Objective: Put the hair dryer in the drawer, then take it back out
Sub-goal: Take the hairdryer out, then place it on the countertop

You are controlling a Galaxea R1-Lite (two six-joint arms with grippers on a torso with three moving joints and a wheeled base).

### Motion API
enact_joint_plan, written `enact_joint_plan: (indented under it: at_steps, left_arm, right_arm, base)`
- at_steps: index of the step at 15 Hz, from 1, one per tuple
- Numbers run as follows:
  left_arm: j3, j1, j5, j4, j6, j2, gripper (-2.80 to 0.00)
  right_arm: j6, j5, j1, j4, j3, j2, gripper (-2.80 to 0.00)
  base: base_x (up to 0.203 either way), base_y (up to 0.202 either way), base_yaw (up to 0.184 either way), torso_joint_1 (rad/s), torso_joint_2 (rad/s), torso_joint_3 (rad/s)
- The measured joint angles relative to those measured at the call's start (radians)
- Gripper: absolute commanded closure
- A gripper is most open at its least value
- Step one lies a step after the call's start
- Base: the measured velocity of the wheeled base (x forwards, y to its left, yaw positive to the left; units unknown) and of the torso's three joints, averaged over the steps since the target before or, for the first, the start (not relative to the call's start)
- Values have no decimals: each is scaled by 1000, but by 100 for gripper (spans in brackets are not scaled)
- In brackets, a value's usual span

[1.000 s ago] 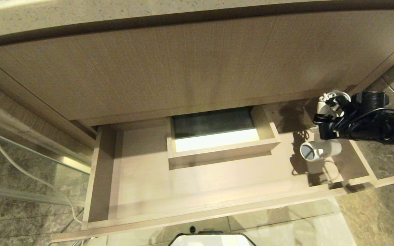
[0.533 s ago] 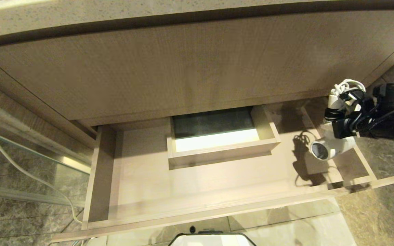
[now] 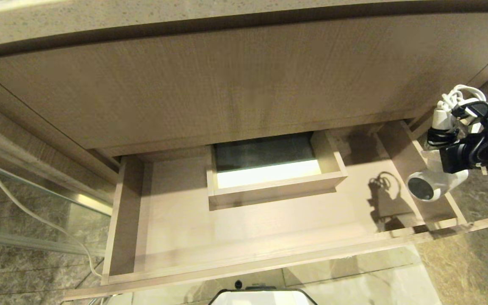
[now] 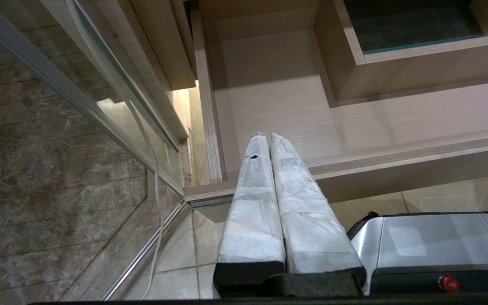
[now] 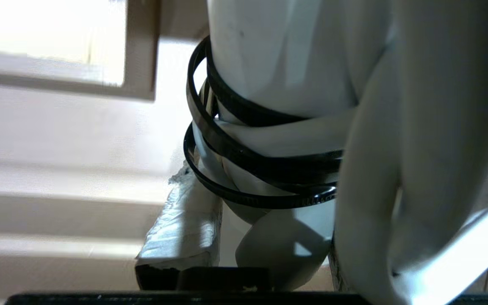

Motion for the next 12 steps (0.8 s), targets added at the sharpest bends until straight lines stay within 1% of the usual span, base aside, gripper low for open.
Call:
enact_joint_plan:
  at_steps: [6, 12]
  left_arm:
    - [0, 0, 0, 0, 0, 0, 0]
    - [0, 0, 0, 0, 1, 0, 0]
  right_arm:
    - [1, 0, -9, 140, 25, -128, 0]
    - [1, -1, -32, 173, 79, -235, 0]
  base:
    - [0, 0, 0, 0, 0, 0]
    - [0, 0, 0, 0, 0, 0]
